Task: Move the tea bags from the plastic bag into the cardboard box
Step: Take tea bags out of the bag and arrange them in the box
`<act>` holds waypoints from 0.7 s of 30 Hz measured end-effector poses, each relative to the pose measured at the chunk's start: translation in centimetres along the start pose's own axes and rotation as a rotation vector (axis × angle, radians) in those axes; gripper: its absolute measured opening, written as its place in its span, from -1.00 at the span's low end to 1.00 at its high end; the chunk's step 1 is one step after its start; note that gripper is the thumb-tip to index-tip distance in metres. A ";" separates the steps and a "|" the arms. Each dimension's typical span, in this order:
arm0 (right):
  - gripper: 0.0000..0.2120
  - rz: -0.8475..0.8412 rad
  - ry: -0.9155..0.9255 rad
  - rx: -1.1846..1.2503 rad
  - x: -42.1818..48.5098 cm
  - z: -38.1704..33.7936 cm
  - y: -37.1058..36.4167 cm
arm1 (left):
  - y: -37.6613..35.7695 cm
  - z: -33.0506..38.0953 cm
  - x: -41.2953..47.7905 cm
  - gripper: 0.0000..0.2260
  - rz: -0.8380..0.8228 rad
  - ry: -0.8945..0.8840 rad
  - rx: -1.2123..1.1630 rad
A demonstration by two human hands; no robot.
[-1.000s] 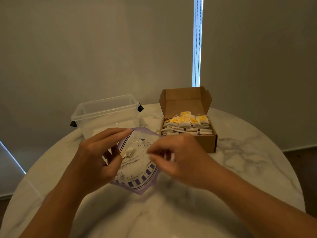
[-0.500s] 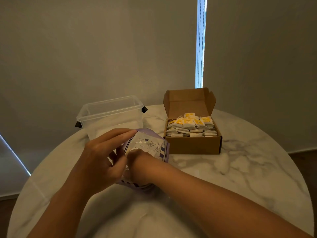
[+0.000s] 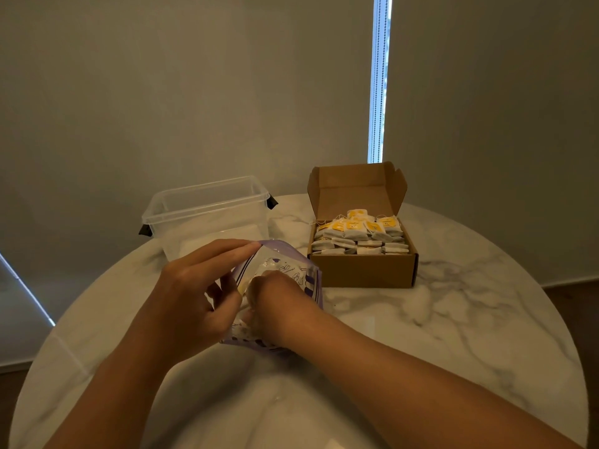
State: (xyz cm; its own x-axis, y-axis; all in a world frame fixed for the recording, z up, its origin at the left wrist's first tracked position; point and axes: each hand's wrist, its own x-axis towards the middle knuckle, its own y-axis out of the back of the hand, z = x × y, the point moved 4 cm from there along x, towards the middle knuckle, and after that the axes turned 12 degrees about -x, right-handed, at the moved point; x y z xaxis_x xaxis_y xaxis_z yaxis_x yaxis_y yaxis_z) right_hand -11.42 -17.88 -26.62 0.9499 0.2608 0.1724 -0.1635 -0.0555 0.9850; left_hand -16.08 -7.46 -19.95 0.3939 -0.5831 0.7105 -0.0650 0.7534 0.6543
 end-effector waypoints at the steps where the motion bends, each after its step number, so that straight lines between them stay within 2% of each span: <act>1: -0.74 -0.008 -0.028 0.009 -0.1 0.0 -0.1 | 0.0 0.0 0.0 -0.52 -0.003 0.000 -0.003; 10: -0.66 -0.021 -0.075 0.109 -1.3 -0.4 0.3 | 0.0 0.0 0.0 -0.57 -0.008 -0.015 -0.016; 16: -0.72 0.021 -0.144 0.265 -2.4 0.1 0.4 | 0.0 0.0 -0.1 -0.58 -0.013 -0.004 -0.010; 21: -0.78 0.091 -0.077 0.347 -4.0 0.4 1.0 | 0.1 0.0 -0.1 -0.59 0.005 -0.004 0.008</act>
State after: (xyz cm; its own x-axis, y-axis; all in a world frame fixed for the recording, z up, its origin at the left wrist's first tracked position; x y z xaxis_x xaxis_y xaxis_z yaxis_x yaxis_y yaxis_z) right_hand -15.29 -19.38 -26.29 0.9551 0.1674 0.2445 -0.1604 -0.4018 0.9016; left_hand -16.12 -7.31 -19.95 0.3894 -0.5810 0.7147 -0.0738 0.7538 0.6530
